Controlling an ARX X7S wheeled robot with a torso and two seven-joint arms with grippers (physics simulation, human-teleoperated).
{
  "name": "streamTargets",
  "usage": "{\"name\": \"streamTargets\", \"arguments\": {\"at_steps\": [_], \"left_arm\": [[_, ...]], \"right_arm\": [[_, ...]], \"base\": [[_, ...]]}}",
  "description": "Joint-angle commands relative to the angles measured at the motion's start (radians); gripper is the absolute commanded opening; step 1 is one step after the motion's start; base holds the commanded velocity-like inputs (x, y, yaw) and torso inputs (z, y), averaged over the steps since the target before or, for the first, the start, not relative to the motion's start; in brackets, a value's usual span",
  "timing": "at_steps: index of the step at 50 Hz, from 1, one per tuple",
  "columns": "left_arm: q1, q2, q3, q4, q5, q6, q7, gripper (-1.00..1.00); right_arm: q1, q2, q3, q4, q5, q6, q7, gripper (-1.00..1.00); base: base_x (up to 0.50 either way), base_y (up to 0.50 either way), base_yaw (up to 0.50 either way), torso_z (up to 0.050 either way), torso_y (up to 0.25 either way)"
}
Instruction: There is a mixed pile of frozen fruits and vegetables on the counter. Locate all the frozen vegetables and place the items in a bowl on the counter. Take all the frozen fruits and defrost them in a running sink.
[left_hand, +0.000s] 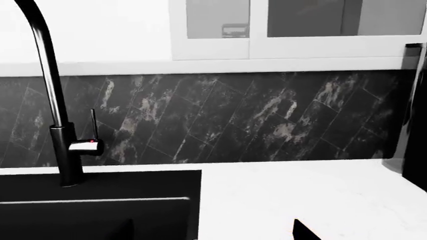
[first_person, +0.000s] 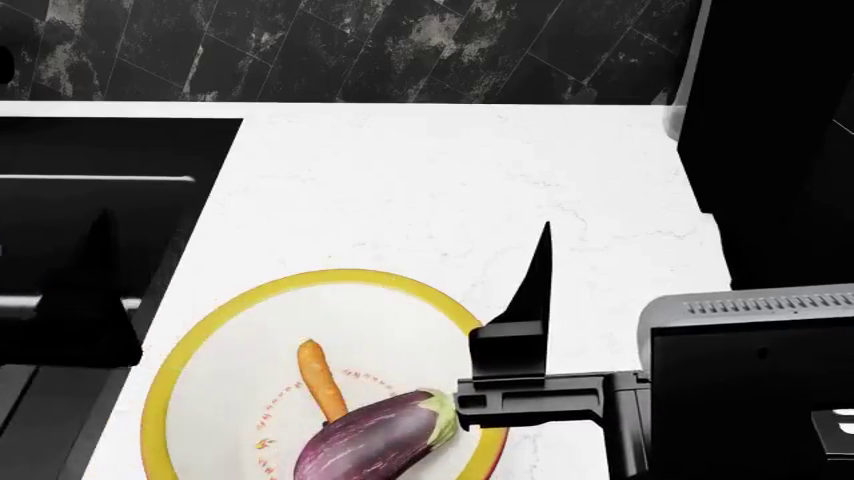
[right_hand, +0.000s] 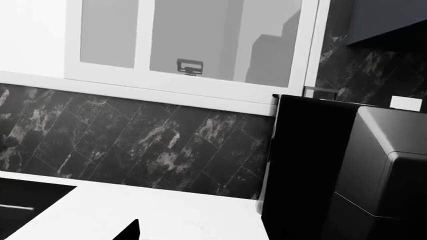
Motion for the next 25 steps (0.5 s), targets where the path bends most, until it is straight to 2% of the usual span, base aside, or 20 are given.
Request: {"name": "streamTargets", "arguments": {"at_steps": [1, 3, 5, 25], "left_arm": [[0.015, -0.038, -0.009, 0.011, 0.053, 0.063, 0.009, 1.00], [0.024, -0.047, -0.019, 0.013, 0.052, 0.071, 0.015, 1.00], [-0.002, -0.038, -0.061, 0.012, -0.012, 0.023, -0.015, 1.00], [-0.016, -0.048, -0.055, 0.010, -0.061, 0.009, -0.040, 1.00]], "right_arm": [[0.006, 0.006, -0.011, -0.008, -0.004, -0.003, -0.009, 1.00], [0.008, 0.007, -0.023, -0.008, -0.015, -0.003, -0.013, 1.00], [0.006, 0.009, -0.031, -0.004, -0.024, -0.004, -0.016, 1.00], [0.014, 0.021, -0.029, -0.010, -0.009, -0.013, 0.001, 1.00]], "base": [[0.00, 0.00, 0.00, 0.000, 0.000], [0.00, 0.00, 0.00, 0.000, 0.000], [0.00, 0.29, 0.00, 0.000, 0.000], [0.00, 0.50, 0.00, 0.000, 0.000]]}}
